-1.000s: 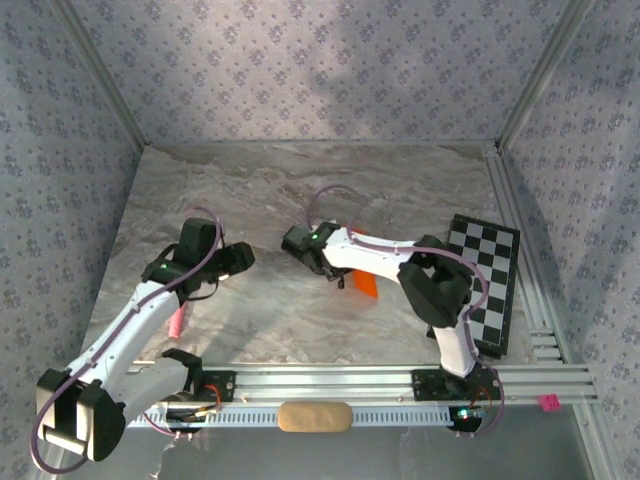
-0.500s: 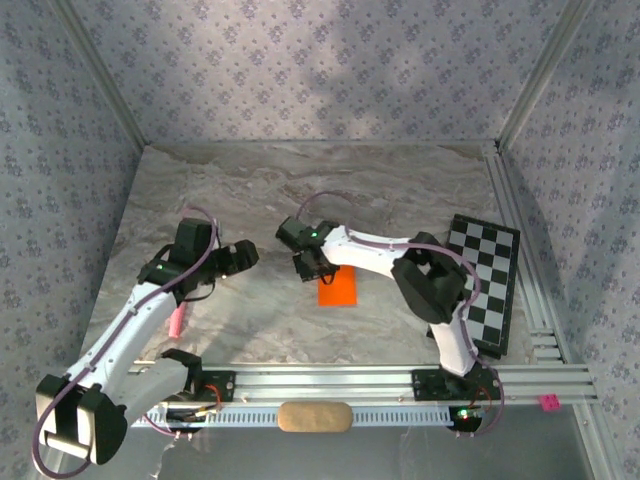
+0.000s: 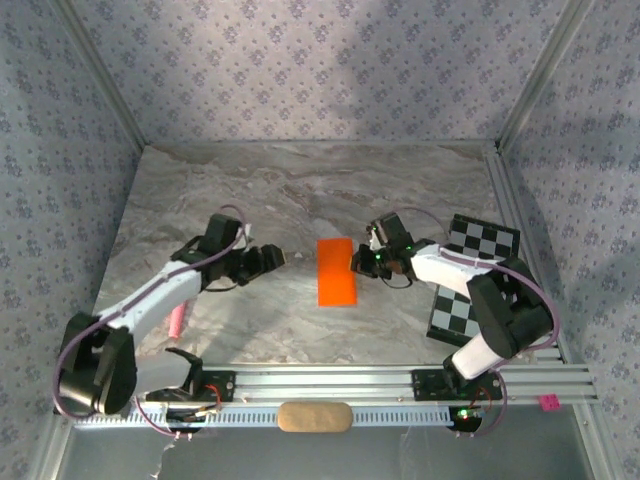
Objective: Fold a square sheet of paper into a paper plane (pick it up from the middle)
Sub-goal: Turn over the paper at the center of the table, then third fold the triangle at the center of the table.
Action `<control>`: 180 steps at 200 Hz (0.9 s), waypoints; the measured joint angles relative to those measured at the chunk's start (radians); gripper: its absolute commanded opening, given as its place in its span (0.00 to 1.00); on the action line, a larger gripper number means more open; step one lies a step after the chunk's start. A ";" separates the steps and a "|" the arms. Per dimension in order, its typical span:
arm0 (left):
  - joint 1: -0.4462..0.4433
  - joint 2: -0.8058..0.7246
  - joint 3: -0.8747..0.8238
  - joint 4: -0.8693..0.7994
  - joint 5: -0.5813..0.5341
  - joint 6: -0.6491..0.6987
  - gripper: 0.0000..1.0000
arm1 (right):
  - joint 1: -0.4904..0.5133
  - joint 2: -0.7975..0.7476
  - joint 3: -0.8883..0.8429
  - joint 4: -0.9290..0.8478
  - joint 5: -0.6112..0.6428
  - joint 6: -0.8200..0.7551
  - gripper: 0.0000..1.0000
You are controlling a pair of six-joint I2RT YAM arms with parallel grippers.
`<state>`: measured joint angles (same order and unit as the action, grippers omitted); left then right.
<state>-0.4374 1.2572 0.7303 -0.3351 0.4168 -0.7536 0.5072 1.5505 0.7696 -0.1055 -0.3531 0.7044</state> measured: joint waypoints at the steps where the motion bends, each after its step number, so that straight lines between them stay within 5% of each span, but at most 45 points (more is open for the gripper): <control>1: -0.006 0.007 0.003 0.000 0.000 0.003 0.66 | -0.001 0.000 -0.002 0.001 -0.002 0.000 0.08; 58: -0.161 0.190 0.100 0.083 -0.018 -0.055 0.55 | -0.003 -0.022 -0.042 0.043 -0.090 0.007 0.07; 180: -0.172 0.292 0.100 0.150 -0.016 -0.139 0.59 | -0.021 -0.010 -0.089 0.127 -0.148 0.066 0.02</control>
<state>-0.6090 1.5490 0.8303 -0.1856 0.4011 -0.8925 0.4866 1.5402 0.6804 0.0212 -0.5014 0.7708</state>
